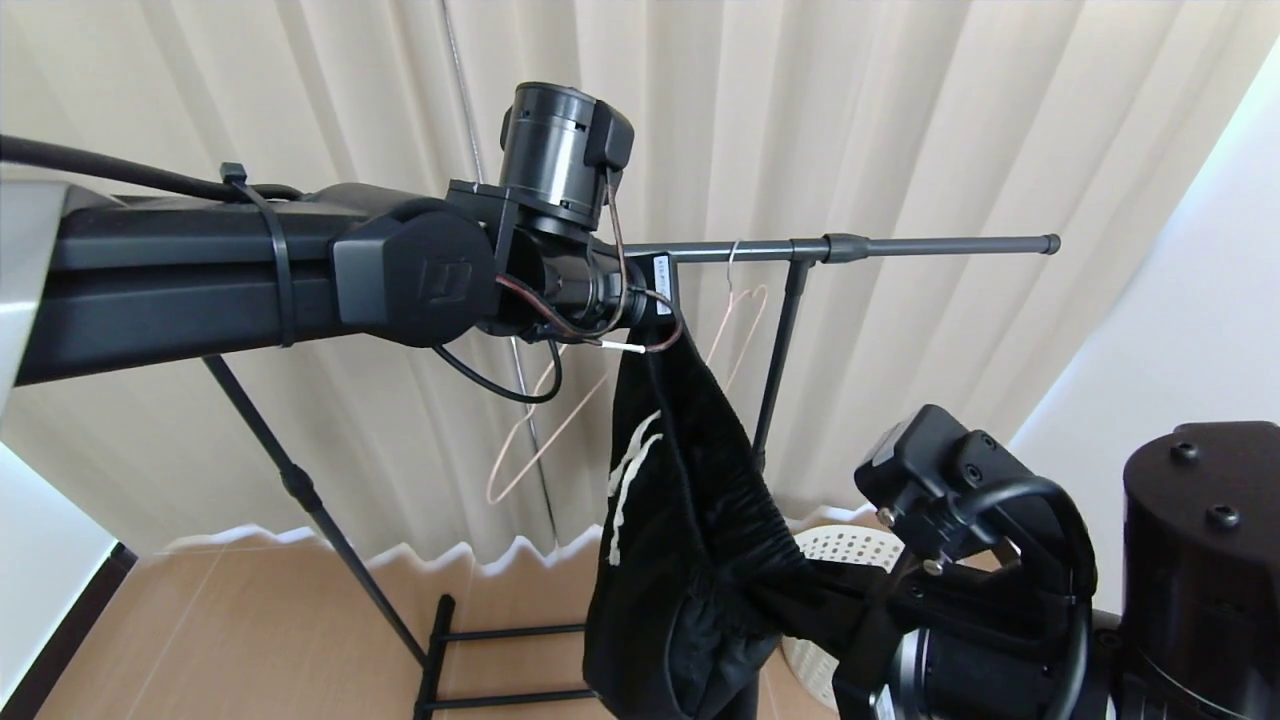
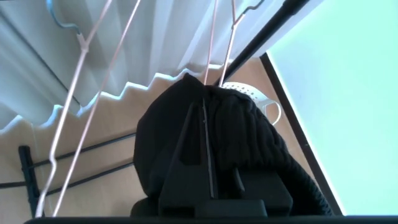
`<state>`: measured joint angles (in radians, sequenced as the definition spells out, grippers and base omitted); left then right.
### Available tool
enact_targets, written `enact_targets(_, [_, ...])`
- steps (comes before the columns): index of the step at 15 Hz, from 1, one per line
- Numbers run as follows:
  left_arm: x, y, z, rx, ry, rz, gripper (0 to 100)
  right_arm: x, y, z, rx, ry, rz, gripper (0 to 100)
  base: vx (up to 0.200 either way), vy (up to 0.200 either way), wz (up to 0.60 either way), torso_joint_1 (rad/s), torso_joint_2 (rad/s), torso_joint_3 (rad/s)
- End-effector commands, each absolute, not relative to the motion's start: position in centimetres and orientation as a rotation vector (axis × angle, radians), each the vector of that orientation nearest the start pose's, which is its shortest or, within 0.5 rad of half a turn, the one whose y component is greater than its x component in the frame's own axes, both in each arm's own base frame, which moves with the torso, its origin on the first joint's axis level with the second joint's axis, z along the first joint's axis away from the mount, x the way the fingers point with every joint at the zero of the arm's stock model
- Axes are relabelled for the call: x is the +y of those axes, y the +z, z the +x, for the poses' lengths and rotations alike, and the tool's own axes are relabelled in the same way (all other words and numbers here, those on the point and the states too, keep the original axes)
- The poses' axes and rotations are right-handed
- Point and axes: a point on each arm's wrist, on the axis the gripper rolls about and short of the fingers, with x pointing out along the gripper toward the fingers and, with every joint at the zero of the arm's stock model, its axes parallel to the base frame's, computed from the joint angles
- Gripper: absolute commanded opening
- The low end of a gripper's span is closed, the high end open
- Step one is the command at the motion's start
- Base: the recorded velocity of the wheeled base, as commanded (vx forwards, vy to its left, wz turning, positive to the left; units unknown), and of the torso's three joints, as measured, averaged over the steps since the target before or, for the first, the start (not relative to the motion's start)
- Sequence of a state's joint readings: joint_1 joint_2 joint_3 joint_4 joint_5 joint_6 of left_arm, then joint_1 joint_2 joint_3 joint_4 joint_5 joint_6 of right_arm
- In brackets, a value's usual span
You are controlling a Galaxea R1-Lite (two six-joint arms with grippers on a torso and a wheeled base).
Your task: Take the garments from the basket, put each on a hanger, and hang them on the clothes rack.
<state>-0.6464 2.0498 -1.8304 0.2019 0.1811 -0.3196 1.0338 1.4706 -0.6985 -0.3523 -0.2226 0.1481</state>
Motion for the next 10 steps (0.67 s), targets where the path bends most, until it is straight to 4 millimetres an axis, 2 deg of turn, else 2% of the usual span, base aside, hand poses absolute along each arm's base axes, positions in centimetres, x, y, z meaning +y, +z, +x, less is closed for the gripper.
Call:
enact_targets(1, [-25.0,25.9,33.7,0.460,-0.392,-0.139,0,21.7,18.8,12.8,0.422,0.786,-0.097,0,0.000,0.000,0.00,0.000,0.00,0.000])
enact_targets(4, [-24.8,26.1,33.6,0.458,-0.391,-0.140,0,21.8,18.5,12.8,0.431,0.776,-0.107,0,0.000,0.000,0.00,0.000,0.00,0.000])
enact_targets(6, [-23.6,27.1,32.9,0.456,-0.378,-0.132,0,20.9,18.6,13.5,0.413,0.714,-0.138,0,0.000,0.000,0.00,0.000,0.00,0.000])
enact_targets(8, [-22.3,28.1,31.9,0.490,-0.360,-0.112,0,19.1,18.8,14.8,0.383,0.634,-0.186,0,0.000,0.000,0.00,0.000,0.00,0.000])
enact_targets(10, [-20.9,28.8,30.2,0.544,-0.338,-0.084,0,16.5,18.1,16.6,0.378,0.530,-0.285,0,0.000,0.000,0.00,0.000,0.00,0.000])
